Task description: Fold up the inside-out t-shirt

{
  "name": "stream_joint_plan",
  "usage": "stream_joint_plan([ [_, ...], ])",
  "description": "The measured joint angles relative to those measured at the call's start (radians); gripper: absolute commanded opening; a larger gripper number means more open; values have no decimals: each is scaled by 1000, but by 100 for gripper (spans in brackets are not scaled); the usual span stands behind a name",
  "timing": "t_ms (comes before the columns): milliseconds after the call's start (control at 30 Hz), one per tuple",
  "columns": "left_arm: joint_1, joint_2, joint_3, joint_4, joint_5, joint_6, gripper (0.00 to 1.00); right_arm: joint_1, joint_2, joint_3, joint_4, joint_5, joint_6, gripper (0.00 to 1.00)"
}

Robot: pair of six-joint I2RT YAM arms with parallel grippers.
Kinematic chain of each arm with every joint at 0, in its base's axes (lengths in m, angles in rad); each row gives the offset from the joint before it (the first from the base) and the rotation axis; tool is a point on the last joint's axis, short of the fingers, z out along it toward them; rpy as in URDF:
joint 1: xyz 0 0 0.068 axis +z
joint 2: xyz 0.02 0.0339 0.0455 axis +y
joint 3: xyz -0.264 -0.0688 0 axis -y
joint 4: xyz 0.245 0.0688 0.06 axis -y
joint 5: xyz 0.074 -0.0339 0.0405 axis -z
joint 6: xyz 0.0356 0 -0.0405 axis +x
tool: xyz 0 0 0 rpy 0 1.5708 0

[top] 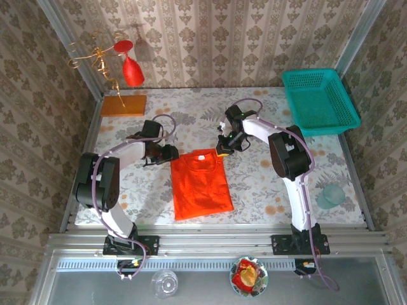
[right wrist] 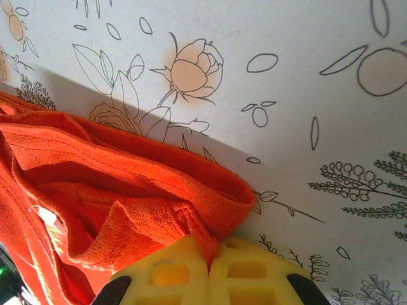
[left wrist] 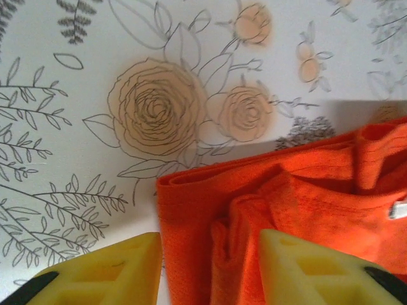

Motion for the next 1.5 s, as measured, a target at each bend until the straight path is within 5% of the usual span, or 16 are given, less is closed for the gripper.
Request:
stream_joint_plan([
  [567, 61, 64, -2, 41, 155, -10, 48, 0, 0, 0, 0, 0, 0, 0],
  [933, 61, 64, -44, 139, 234, -27, 36, 0, -1, -3, 0, 0, 0, 0],
  [1500, 90, 89, -65, 192, 279, -29, 34, 0, -3, -7, 0, 0, 0, 1],
])
